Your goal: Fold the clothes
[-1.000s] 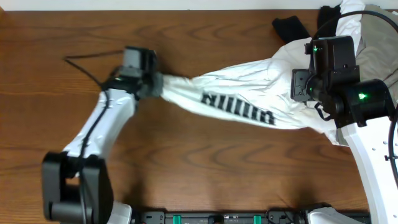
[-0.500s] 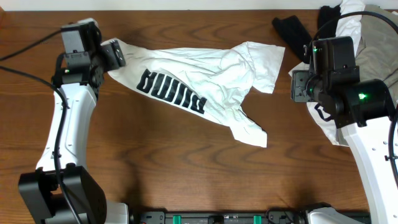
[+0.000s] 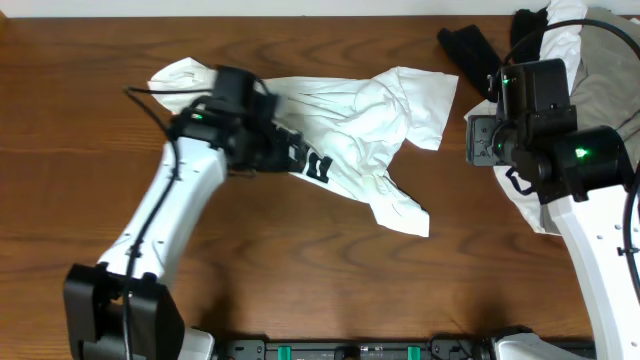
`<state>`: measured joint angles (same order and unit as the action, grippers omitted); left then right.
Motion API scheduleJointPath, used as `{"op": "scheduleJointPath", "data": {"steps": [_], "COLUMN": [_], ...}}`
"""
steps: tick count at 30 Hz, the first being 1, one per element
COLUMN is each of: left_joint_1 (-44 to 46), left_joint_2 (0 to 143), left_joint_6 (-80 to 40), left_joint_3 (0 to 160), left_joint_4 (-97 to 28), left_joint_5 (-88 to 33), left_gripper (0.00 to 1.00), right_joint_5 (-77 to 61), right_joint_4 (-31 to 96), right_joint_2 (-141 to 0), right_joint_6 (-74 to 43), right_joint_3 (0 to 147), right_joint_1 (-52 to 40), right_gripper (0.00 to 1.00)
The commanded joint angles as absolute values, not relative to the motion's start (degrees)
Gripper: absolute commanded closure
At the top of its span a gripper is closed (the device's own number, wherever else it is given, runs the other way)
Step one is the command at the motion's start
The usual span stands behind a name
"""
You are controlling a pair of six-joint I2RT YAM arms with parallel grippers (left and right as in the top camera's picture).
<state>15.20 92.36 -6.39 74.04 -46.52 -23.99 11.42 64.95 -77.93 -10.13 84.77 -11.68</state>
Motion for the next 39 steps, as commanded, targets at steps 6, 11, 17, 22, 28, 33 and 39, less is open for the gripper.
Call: {"op": "scheduleJointPath", "data": {"steps": [6, 11, 17, 22, 28, 33, 39], "left_joint_1": [30.5, 38.1, 44.4, 46.2, 46.4, 47.0, 47.2], "left_joint_2": [92.5, 93.7, 99.4, 104.0, 106.9, 108.7, 110.1], "left_joint_6": [-22.4, -34.4, -40.0, -43.2, -45.1, -45.1, -45.1], "left_joint_3": [68.5, 64.2, 62.8, 62.8, 62.8, 62.8, 62.8], "left_joint_4": [-37.7, -27.6, -19.7, -17.6, -14.5, -10.0, -9.1], "left_joint_5": [-25.9, -20.9, -16.1, -14.7, -13.5, -13.4, -13.4], "left_gripper": [0.15, 0.18, 0.18, 0.18, 0.22, 0.37, 0.54], "right_joint_5": [12.2, 12.2, 12.2, 12.2, 12.2, 12.2, 12.2], "right_joint_4": [65.2, 65.4, 65.5, 65.5, 65.5, 65.7, 65.6], "right_joint_2": [-78.8, -78.7, -78.7, -78.7, -78.7, -78.7, -78.7], "right_joint_6": [-10.9, -10.9, -10.9, -10.9, -10.9, -10.9, -10.9], "right_joint_3": [85.0, 85.0, 85.0, 85.0, 85.0, 85.0, 85.0], "right_joint_1": [-8.1, -7.9, -7.9, -7.9, -7.9, -7.9, -7.9], "right_gripper": [0.36, 0.36, 0.36, 0.36, 0.36, 0.36, 0.37]}}
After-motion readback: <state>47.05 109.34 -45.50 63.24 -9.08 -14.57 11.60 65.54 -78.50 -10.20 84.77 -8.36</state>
